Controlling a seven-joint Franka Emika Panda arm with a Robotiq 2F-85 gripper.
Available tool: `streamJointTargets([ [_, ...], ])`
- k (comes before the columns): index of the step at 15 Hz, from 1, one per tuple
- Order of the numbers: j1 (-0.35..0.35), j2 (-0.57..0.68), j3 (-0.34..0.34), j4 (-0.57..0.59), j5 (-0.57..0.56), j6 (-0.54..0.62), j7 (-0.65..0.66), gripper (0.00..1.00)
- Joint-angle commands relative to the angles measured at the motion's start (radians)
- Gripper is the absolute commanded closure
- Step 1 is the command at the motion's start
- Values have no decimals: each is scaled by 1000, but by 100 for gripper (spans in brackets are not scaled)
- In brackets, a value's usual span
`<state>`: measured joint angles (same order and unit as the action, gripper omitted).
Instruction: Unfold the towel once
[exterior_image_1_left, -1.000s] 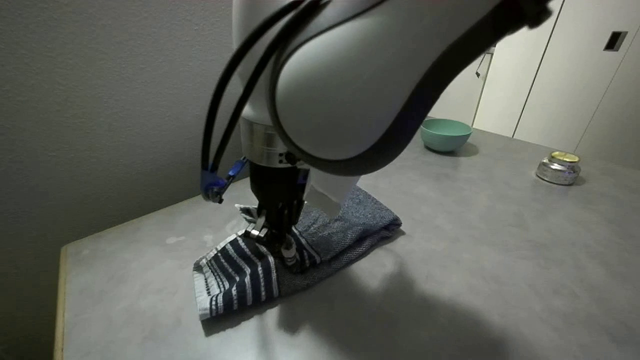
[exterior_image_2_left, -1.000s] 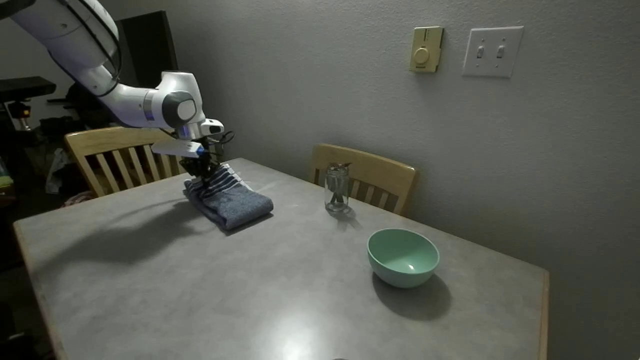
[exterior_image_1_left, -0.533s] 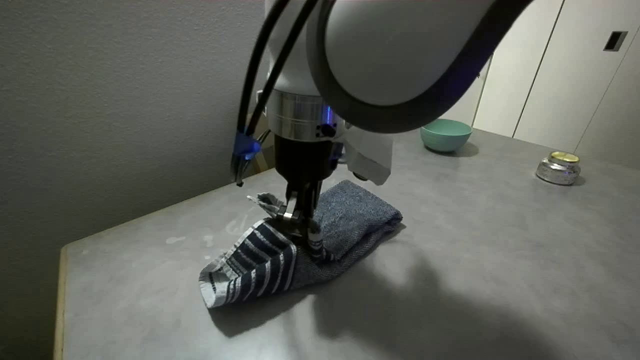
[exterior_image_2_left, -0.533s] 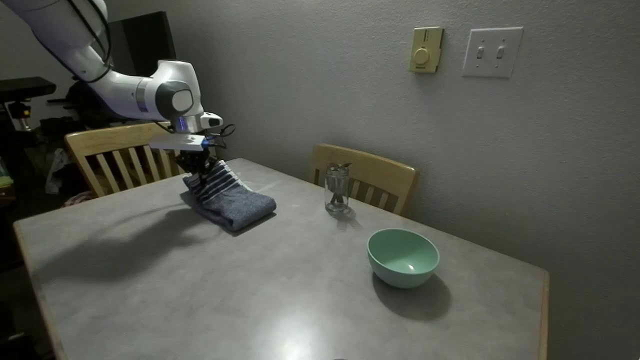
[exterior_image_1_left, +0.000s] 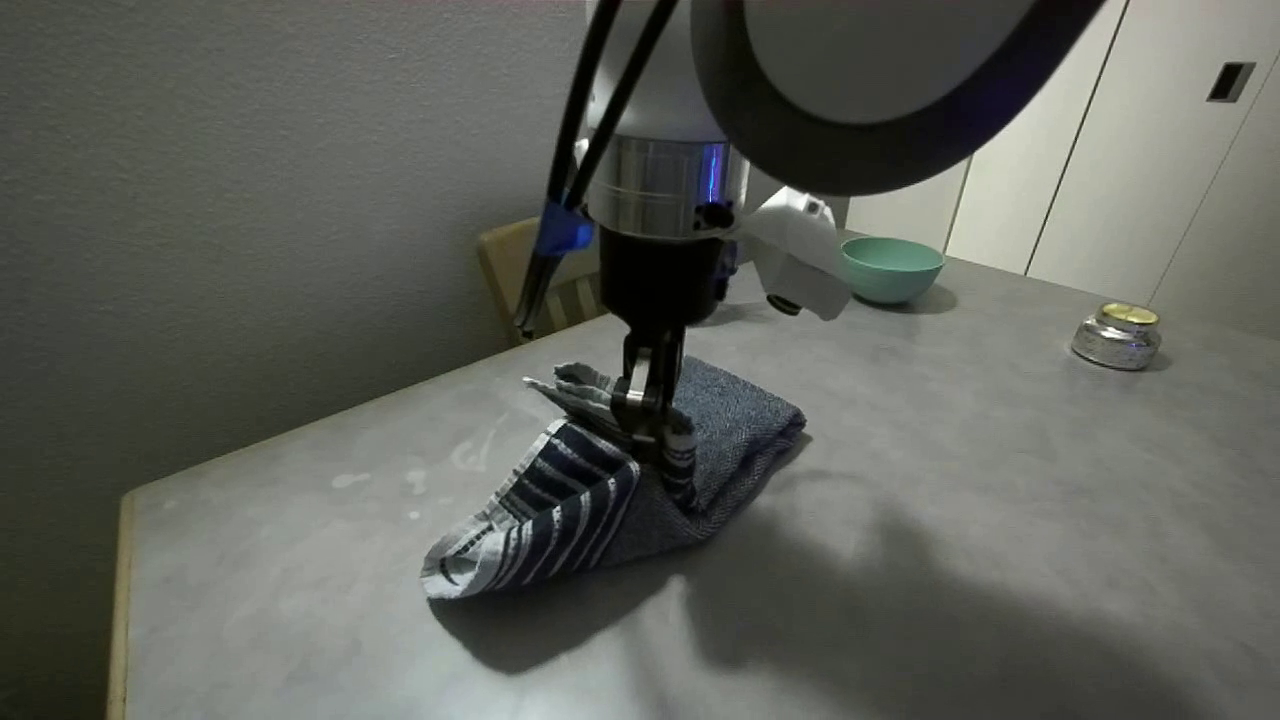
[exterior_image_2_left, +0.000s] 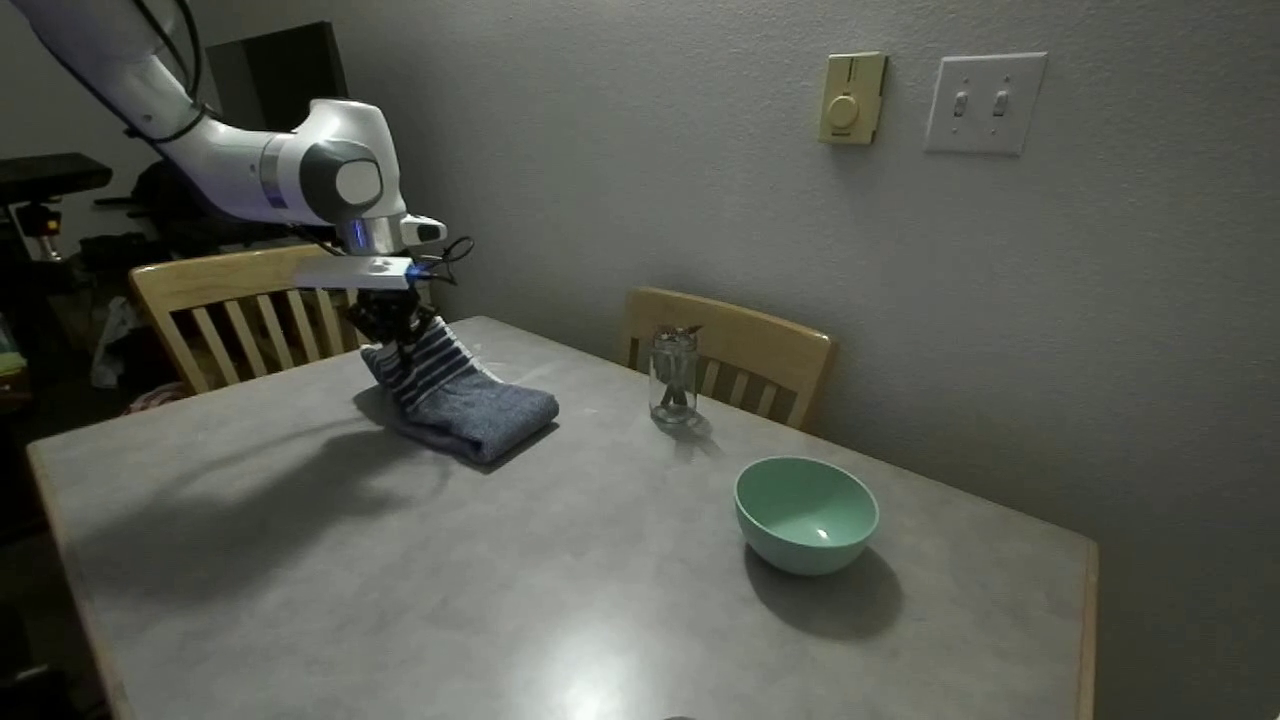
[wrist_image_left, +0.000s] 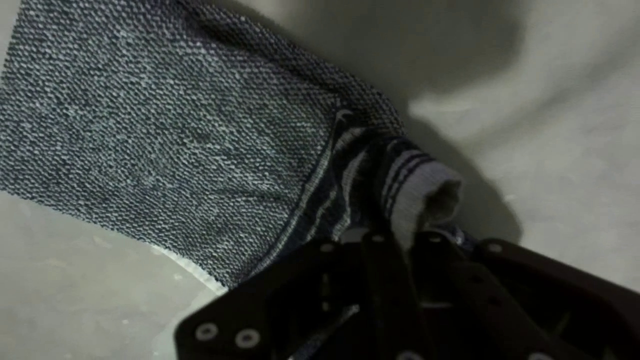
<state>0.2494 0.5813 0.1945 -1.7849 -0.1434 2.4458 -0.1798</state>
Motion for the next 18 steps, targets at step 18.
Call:
streamJointTargets([
  [18, 2, -61, -24, -52, -27, -113, 2, 99],
])
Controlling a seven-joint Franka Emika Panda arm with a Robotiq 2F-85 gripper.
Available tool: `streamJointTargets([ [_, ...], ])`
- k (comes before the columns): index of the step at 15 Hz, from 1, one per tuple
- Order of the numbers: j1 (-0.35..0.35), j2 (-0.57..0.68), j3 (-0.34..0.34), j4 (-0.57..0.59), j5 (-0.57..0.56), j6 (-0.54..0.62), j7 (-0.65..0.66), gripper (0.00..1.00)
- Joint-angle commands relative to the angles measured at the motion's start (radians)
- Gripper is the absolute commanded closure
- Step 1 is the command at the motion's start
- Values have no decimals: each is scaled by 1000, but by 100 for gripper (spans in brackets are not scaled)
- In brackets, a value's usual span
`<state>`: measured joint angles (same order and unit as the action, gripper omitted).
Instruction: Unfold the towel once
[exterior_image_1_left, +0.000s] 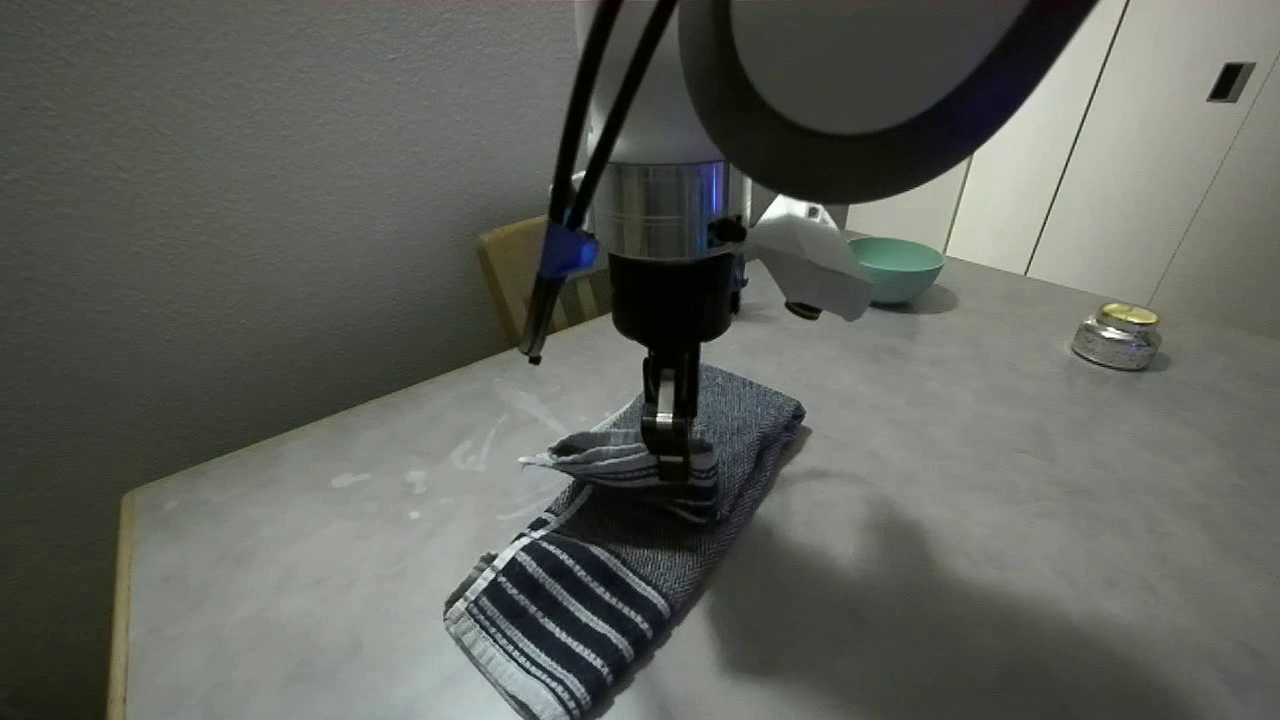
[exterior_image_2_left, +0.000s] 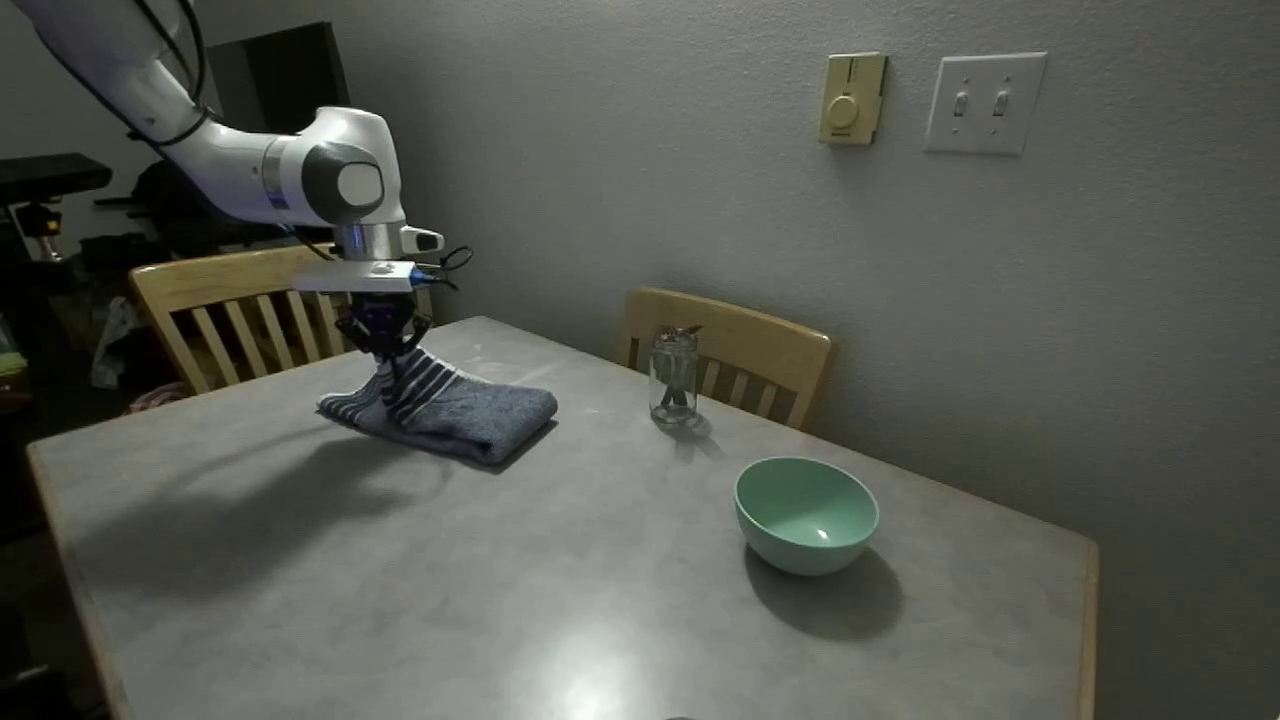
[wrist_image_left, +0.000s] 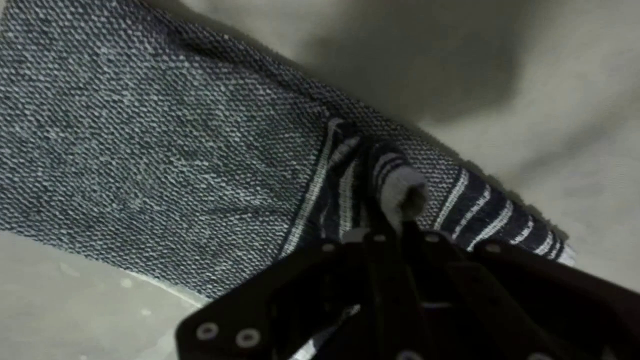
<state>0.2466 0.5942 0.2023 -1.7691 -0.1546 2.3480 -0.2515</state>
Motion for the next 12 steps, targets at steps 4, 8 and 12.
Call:
streamJointTargets([
  [4, 30, -131, -106, -121, -45, -16, 298, 99],
  [8, 57, -191, -171, -179, -111, -52, 531, 99],
  [12, 66, -251, -216, -243, -167, -137, 747, 99],
])
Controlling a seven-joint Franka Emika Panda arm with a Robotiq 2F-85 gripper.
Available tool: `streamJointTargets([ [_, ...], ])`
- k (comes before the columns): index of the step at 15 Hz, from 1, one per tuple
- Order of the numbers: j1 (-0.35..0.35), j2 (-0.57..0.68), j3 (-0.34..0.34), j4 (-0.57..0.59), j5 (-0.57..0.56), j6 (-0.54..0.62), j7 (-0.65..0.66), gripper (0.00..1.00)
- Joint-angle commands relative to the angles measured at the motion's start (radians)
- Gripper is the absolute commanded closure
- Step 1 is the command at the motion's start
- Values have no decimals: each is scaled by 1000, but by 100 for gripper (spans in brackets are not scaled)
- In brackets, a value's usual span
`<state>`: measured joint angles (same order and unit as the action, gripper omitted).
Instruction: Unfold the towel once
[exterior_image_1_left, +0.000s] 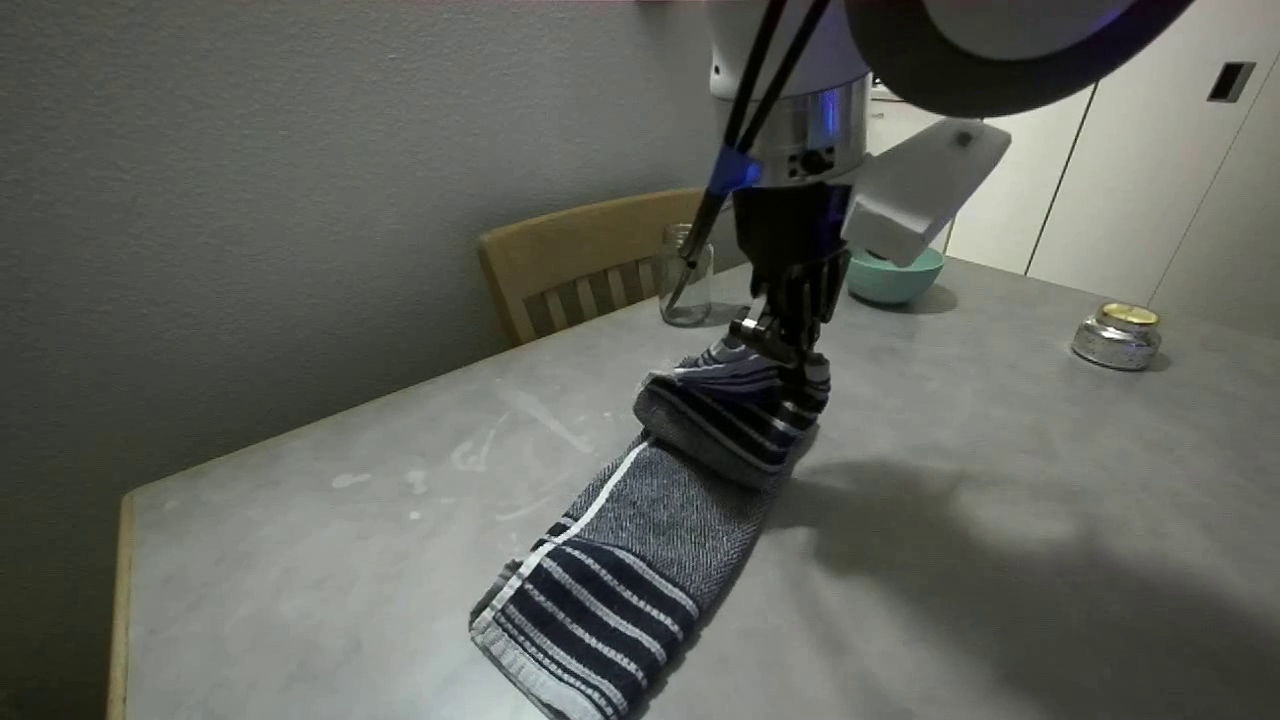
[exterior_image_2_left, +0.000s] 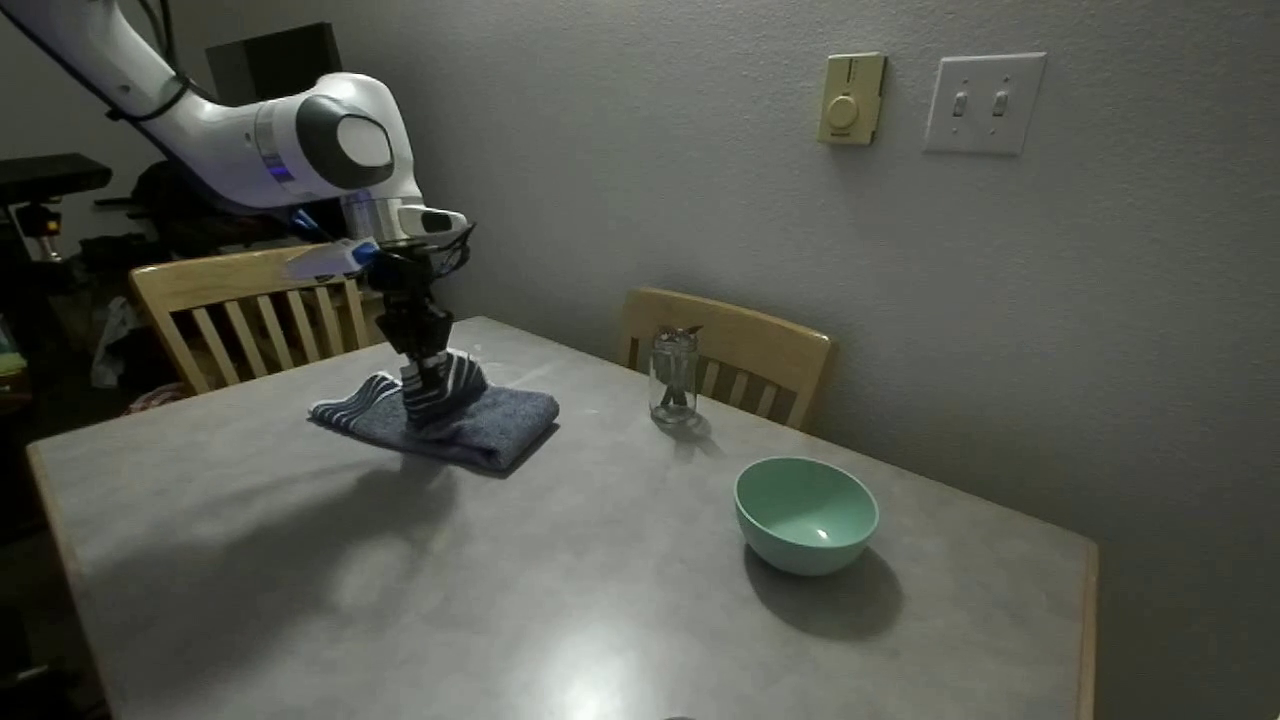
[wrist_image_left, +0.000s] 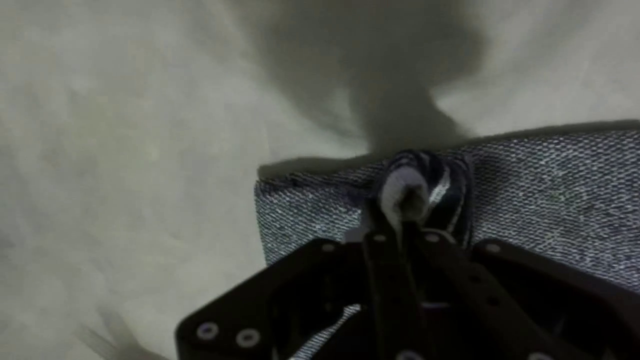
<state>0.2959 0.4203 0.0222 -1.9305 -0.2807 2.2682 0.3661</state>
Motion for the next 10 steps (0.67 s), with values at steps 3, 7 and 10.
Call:
streamJointTargets([
  [3, 15, -116, -52, -110, -75, -154, 286, 99],
  [7, -1, -144, -37, -110, -99, -315, 448, 99],
  [10, -11, -148, -20, -95, -97, -413, 505, 99],
])
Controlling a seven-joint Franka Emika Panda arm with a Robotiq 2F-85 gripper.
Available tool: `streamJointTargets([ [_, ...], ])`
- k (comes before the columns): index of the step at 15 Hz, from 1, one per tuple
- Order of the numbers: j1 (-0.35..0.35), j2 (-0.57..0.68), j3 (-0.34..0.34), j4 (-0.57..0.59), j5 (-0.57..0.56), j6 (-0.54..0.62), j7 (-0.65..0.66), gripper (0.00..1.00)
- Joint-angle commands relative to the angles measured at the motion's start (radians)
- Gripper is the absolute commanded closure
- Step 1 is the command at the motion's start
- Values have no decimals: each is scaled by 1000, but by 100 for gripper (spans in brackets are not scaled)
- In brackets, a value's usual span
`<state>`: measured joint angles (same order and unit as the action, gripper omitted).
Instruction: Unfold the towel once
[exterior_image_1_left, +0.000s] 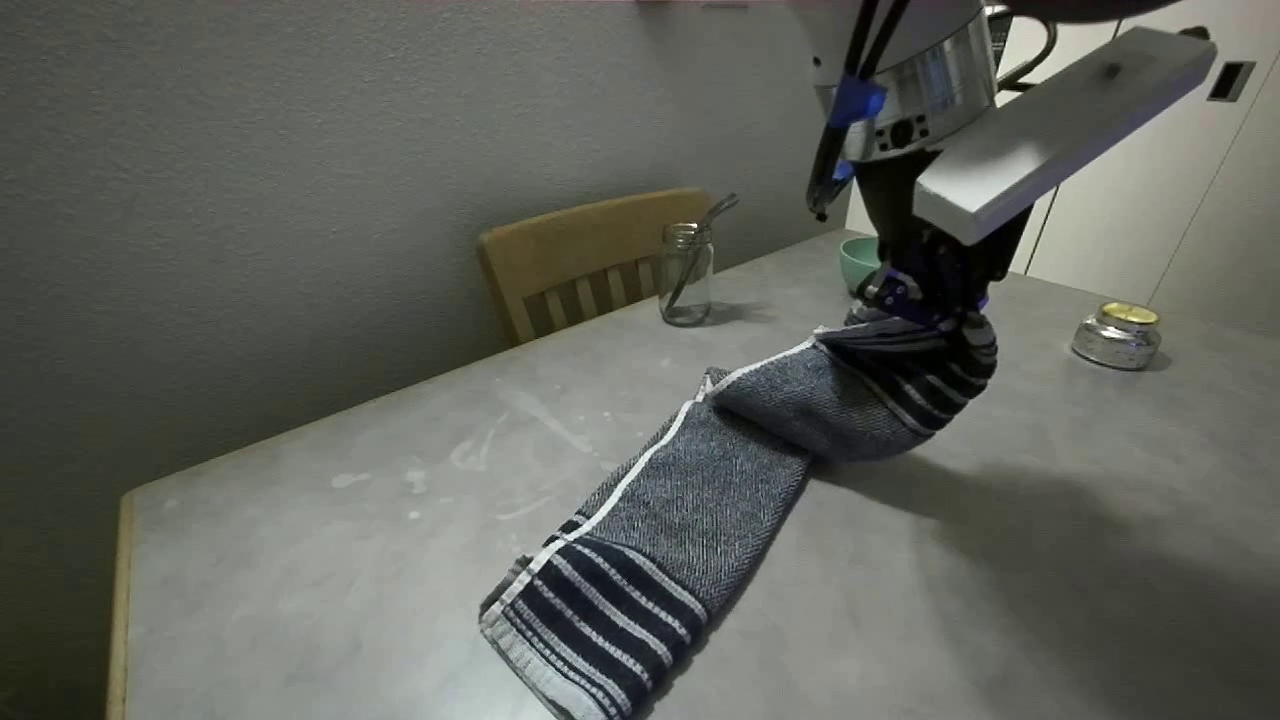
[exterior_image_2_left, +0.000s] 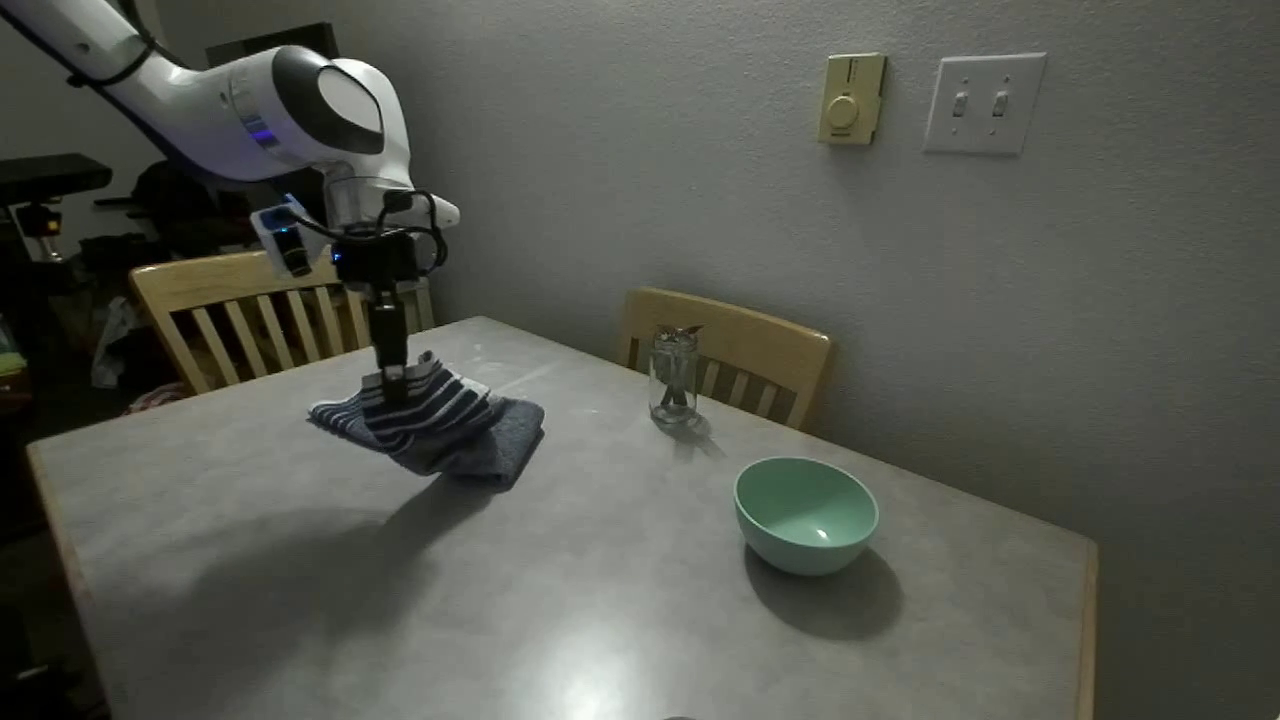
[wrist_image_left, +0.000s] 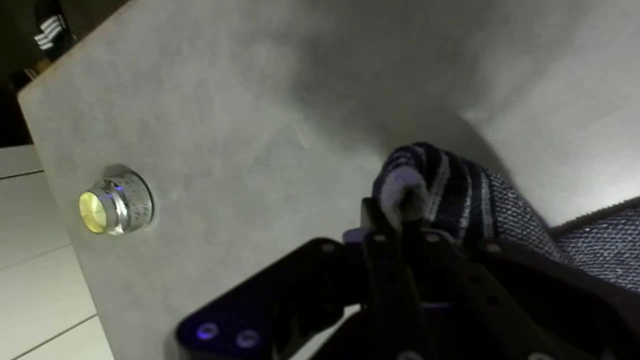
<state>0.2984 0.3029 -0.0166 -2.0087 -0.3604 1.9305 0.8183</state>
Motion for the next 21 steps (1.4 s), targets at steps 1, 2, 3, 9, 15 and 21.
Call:
streamJointTargets([
  [1, -15, -30, 23, -13, -18, -100, 67, 99],
  [2, -15, -31, 27, -7, -17, -130, 80, 99],
  [3, -16, -29, 30, -2, -18, -153, 89, 99],
  [9, -29, -29, 49, -3, -27, -236, 47, 99],
  [15, -53, -58, 41, -71, -103, -194, -30, 99],
  [21, -118, -99, 19, -110, -237, -127, -140, 99],
])
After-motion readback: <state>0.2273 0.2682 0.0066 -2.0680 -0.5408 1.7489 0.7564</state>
